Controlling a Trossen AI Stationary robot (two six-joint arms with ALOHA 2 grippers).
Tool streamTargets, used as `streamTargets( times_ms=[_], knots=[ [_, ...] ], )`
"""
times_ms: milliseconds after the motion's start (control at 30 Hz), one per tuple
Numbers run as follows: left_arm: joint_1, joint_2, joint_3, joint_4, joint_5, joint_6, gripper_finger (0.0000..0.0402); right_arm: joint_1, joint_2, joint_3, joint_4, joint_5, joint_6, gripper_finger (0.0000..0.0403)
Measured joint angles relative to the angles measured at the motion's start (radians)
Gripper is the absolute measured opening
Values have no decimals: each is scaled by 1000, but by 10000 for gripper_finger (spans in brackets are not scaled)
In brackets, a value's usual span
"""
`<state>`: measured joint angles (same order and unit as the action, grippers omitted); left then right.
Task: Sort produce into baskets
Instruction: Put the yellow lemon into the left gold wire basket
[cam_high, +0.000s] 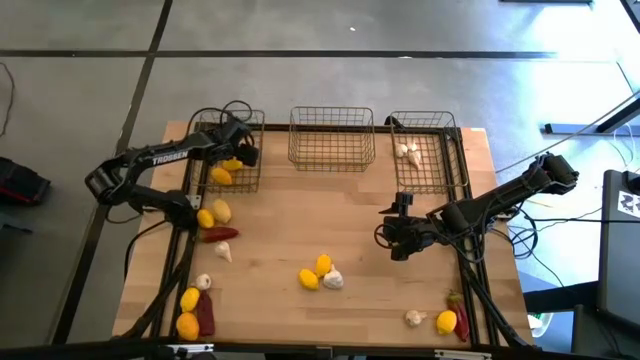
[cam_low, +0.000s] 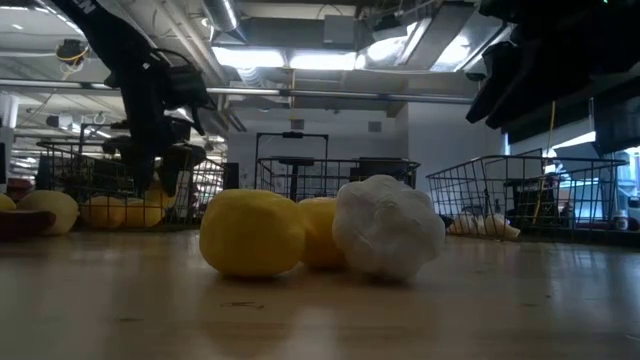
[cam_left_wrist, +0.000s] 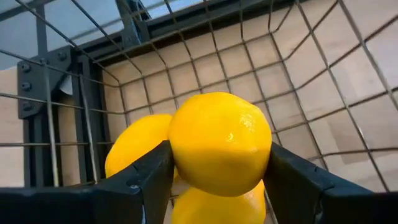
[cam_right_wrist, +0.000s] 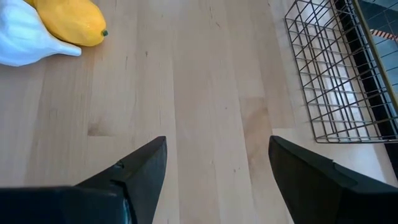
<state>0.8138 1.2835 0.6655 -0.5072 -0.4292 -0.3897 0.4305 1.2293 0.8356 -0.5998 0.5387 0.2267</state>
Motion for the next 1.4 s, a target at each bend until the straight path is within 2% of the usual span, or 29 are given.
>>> streamTargets(
  times_ms=[433,733,933,1233,1400],
  knots=[
    [0,0,-10,-3,1,11,214,0,0,0,0,0,0,275],
    [21,0,-10,-5,19,26,263,0,0,0,0,0,0,275],
    [20,0,2,-9,20,36,271,0,0,0,1,14,0,275],
    [-66,-78,86,-17,24,51,271,-1,0,0,25,29,-25,275],
    [-166,-141,125,-27,42,56,272,-14,0,0,31,21,-30,275]
  ],
)
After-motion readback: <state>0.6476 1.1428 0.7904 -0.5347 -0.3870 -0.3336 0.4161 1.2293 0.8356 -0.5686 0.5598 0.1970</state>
